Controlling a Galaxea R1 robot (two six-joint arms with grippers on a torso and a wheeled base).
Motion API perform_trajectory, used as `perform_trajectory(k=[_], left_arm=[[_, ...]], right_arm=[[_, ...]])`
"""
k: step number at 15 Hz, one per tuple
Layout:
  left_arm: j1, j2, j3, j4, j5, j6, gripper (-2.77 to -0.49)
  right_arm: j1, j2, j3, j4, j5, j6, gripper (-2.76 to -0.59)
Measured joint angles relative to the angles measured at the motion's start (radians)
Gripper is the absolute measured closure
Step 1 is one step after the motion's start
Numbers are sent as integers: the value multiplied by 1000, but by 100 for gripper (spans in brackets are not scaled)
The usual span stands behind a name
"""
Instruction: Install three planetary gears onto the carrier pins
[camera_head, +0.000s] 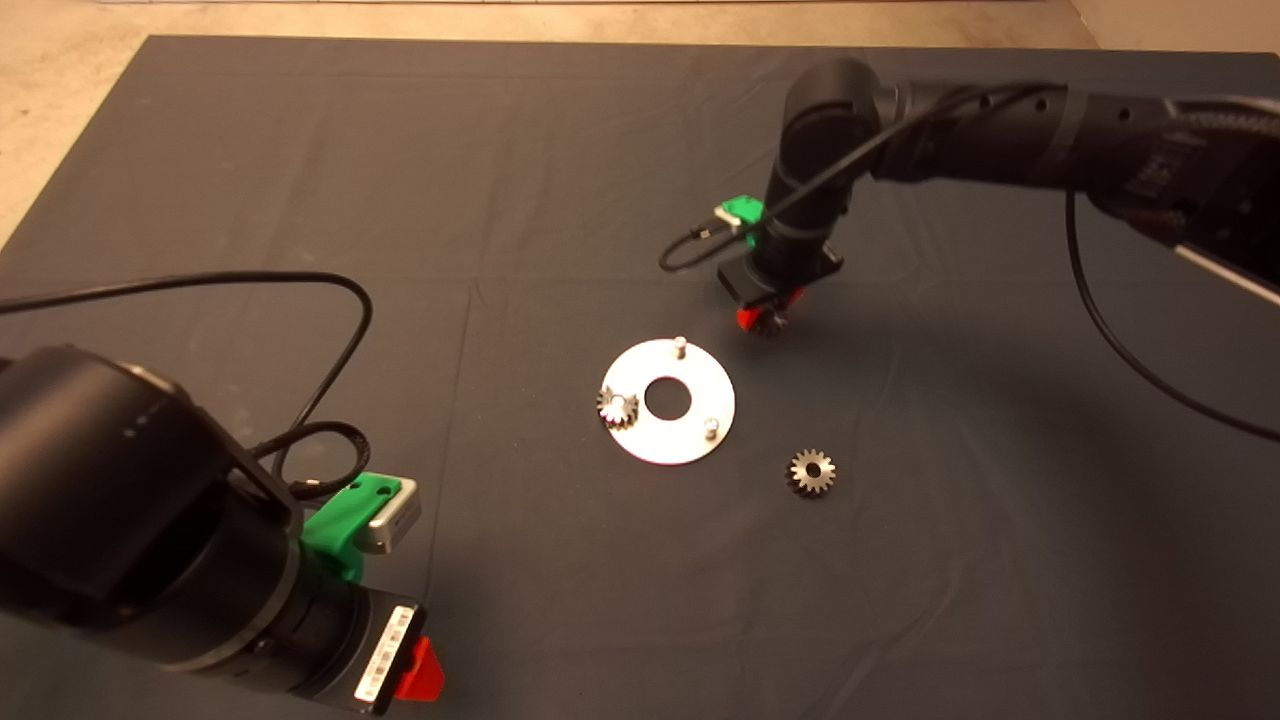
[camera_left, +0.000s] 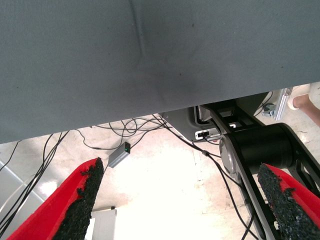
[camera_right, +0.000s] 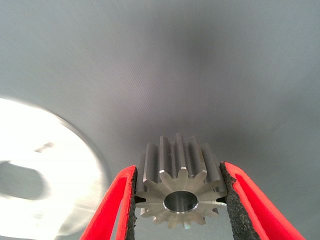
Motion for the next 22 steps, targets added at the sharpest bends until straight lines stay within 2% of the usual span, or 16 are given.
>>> perform_trajectory(k=[2,4,7,10,13,22], left_arm=[[0,1,2,-7,0,0,-219],[0,1,7,-8,0,0,-219],[0,0,8,-11,0,0,-219],[0,0,9,-12,0,0,-219],[0,0,9,-12,0,0,-219],[0,0,9,-12,0,0,-219]], right_arm=[[25,24,-26,6,2,-2,-102],[31,45,-81,17,-5,-22,-101],[41,82,-176,84,-2,-75,-101],[41,106,-214,116,-4,-99,-101],[41,131,-215,131,-2,-106,-102],[39,135,-113,138,-3,-109,-101]])
